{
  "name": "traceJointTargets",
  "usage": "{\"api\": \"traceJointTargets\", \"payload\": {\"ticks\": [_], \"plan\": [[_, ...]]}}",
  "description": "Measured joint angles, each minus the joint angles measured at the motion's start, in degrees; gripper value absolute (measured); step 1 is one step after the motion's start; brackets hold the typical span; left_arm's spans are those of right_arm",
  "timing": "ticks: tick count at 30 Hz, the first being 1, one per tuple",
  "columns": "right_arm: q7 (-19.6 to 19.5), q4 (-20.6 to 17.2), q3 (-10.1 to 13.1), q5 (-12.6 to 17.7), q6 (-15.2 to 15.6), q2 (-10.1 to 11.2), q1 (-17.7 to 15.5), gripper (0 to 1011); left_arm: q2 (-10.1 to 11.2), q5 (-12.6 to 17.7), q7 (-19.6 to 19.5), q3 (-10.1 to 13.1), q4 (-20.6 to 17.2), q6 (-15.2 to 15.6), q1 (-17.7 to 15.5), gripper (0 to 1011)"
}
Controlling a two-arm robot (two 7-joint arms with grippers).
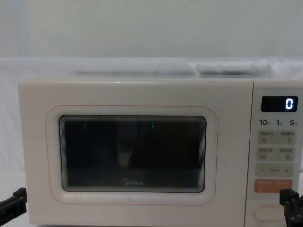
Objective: Press the button to open the microwave door with one hand; close the microwave door with the other hand.
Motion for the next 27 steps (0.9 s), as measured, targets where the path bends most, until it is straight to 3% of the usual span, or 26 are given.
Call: {"api": "traceJointTargets", "payload": {"ticks": [21, 27], "plan": [[0.06, -0.01, 0.04, -0.01, 0.01, -0.04, 0.01, 0, 0.0, 0.0, 0.0, 0.0, 0.0, 0.0, 0.0, 1001], [1.58, -0.72, 0.59, -0.45, 0.96, -0.78, 0.14, 0, 0.0, 0.0, 0.0, 0.0, 0.0, 0.0, 0.0, 1001]]}}
